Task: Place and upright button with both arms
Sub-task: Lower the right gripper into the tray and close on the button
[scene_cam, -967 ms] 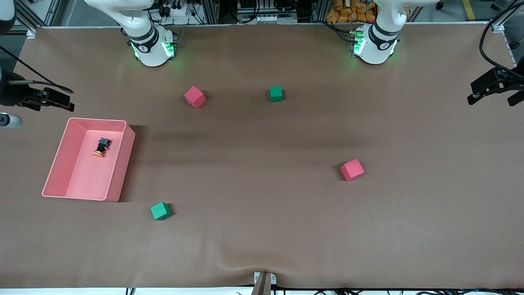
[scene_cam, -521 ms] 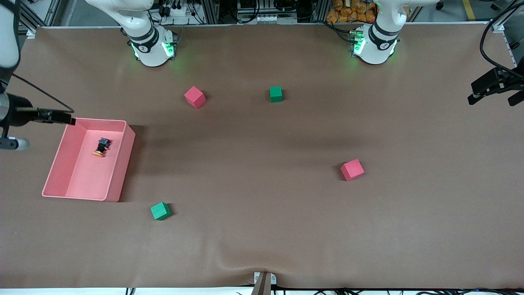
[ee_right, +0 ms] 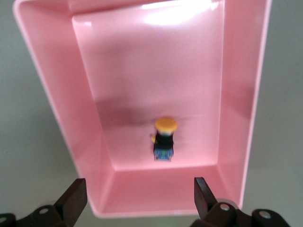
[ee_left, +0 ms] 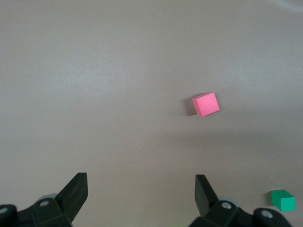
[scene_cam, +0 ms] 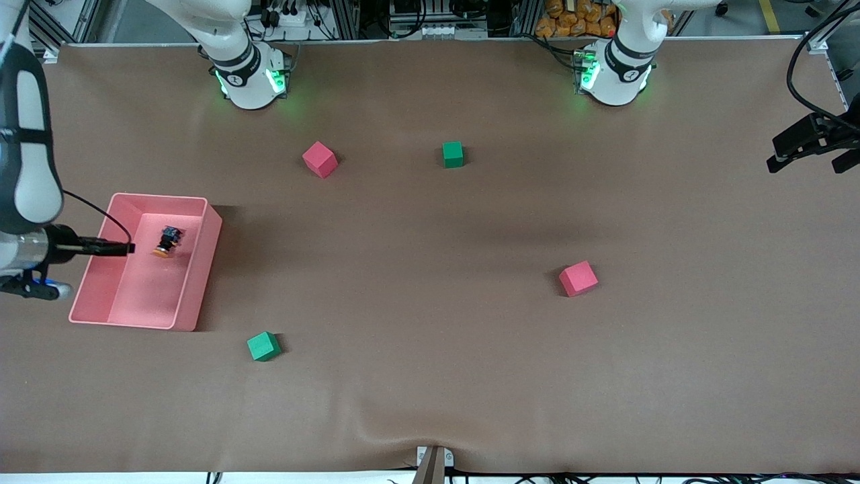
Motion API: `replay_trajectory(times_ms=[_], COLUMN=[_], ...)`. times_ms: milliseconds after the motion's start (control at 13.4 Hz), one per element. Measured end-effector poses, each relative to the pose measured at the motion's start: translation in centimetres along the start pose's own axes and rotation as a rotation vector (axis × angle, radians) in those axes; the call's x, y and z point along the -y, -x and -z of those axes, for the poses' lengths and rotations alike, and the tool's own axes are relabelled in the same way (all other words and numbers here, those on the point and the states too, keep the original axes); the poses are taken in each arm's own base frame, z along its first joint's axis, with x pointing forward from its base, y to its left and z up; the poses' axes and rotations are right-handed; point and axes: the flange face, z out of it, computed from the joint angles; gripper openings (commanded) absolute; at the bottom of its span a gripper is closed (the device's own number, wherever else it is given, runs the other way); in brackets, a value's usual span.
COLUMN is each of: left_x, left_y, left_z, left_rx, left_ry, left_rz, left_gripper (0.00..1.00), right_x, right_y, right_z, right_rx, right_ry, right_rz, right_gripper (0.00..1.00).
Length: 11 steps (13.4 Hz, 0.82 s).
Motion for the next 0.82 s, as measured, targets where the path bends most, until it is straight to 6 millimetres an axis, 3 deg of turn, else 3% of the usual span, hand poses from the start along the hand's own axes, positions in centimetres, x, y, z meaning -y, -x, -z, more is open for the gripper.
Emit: replay_trajectory(times_ms=[297,521,818], left_x=[-0.1,-0.1,-0.1], left_y=[0.0,0.0,0.0], left_z=[0.0,0.0,-0.2], left_rx=[0.001,0.002,0.006], left_ry=[0.000,0.000,0.000], left_rz=[-0.002,0.003,0.003], left_gripper=[1.00,1.00,1.00], right_x=[-0.5,-0.6,-0.5], right_y=[-2.5,-2.5,-2.1], right_z=[-4.9,-8.8,-11.4], right_rx=[-0.087,-0.125,-0.114], right_ry=[0.028,0.035,0.034], right_rz=[0.003,0.006,0.008], right_gripper=[1.00,1.00,1.00])
